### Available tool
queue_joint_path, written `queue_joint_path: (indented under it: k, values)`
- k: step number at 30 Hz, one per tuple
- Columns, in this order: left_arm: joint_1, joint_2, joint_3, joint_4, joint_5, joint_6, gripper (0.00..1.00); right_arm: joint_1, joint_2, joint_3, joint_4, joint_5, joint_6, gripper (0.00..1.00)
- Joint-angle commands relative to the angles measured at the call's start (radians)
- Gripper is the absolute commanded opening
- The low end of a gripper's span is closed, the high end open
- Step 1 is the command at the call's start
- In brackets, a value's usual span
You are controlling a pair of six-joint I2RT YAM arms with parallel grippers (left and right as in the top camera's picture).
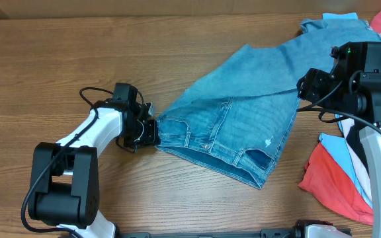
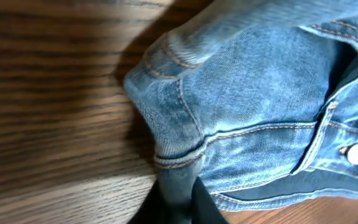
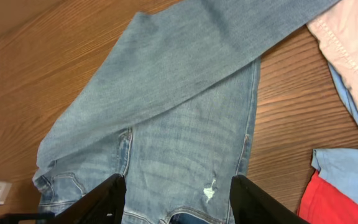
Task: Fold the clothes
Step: 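Grasp the jeans waistband with the left gripper and drag it left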
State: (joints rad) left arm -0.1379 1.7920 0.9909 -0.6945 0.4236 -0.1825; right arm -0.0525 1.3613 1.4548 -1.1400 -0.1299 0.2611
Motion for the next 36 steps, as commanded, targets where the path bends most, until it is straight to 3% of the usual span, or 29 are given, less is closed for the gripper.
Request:
queue_joint_path:
  k: [1, 9, 13, 14, 16, 17, 22, 28, 36]
  values:
    - [0.016, 0.006, 0.012, -0.014, -0.034, 0.003, 0.04, -0.005, -0.006, 0.026, -0.003, 0.026, -0.005, 0.58]
    - [0.254, -0.061, 0.297, -0.214, -0.307, 0.002, 0.04, -0.005, -0.006, 0.026, -0.025, 0.070, -0.007, 0.58]
    - [0.441, -0.062, 0.578, -0.274, -0.311, -0.006, 0.05, -0.005, -0.006, 0.026, -0.025, 0.070, -0.007, 0.58]
    - [0.470, -0.062, 0.624, -0.274, -0.311, -0.010, 0.14, -0.005, -0.006, 0.026, -0.025, 0.070, -0.007, 0.58]
    - [0.507, -0.062, 0.681, -0.280, -0.311, -0.050, 0.94, -0.005, -0.006, 0.026, -0.025, 0.070, -0.007, 0.58]
    - [0.521, -0.062, 0.703, -0.294, -0.310, -0.066, 0.97, -0.005, -0.006, 0.026, -0.025, 0.069, -0.007, 0.58]
    - [0.528, -0.058, 0.718, -0.415, -0.244, -0.100, 1.00, -0.005, -0.006, 0.026, -0.025, 0.069, -0.007, 0.59]
    - [0.435, -0.056, 0.622, -0.561, -0.220, -0.094, 1.00, -0.005, -0.006, 0.026, -0.026, 0.070, -0.007, 0.60]
    - [0.302, -0.056, 0.278, -0.426, -0.216, -0.167, 1.00, -0.005, -0.006, 0.024, -0.031, 0.070, -0.014, 0.63]
